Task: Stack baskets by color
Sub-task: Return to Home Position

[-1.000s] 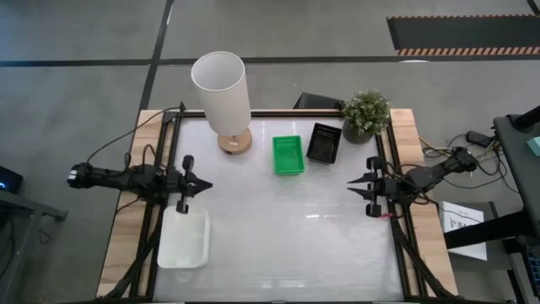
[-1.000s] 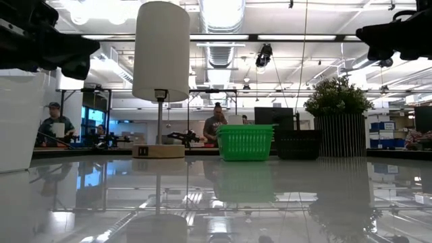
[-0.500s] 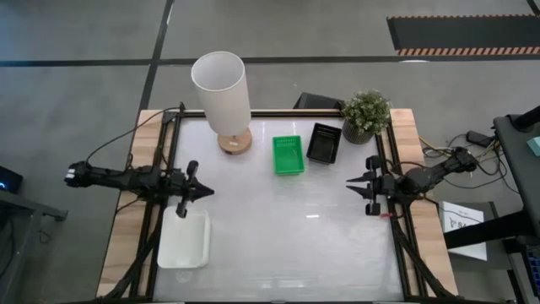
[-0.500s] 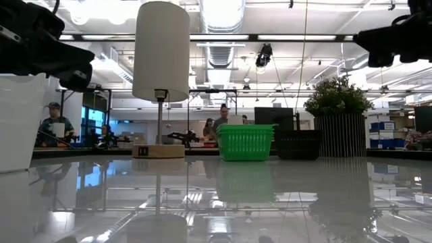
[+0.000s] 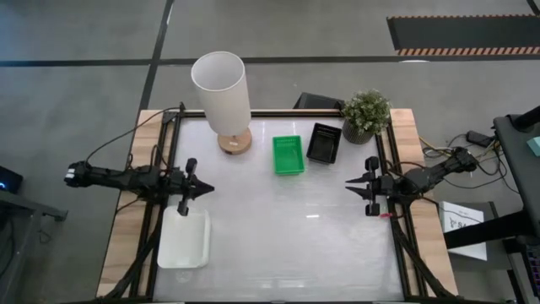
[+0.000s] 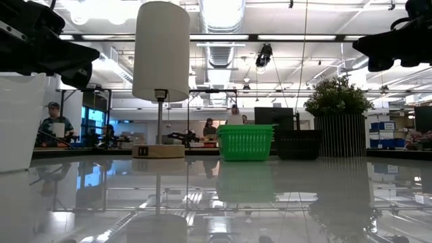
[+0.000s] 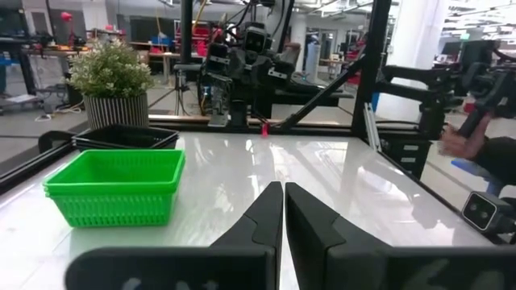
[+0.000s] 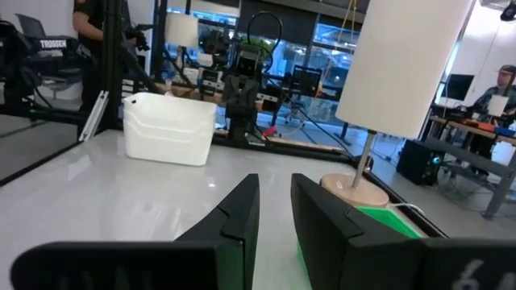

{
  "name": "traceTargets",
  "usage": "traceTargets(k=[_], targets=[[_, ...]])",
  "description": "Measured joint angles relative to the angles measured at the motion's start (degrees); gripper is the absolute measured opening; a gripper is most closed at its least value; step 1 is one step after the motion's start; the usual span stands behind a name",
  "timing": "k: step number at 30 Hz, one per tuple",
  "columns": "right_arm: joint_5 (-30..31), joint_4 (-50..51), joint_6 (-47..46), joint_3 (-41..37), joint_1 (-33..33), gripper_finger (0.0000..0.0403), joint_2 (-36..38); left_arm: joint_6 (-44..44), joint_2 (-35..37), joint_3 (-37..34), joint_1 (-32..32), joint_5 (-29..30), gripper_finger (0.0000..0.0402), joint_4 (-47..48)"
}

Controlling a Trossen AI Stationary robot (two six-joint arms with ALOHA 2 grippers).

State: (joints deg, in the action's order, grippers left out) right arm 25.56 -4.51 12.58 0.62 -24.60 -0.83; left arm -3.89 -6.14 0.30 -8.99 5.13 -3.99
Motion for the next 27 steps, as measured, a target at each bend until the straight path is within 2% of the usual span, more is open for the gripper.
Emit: traceTargets(k=[9, 27], targets=[[0.0, -0.2, 7.3, 0.0, 0.0, 0.0068, 0.0, 0.0, -0.1, 0.0, 0.0, 0.0, 0.0000, 0.0], [0.0, -0.2, 7.5, 0.0, 0.0, 0.0068, -0.1, 0.1, -0.1, 0.0, 0.0, 0.1, 0.0000, 0.0]])
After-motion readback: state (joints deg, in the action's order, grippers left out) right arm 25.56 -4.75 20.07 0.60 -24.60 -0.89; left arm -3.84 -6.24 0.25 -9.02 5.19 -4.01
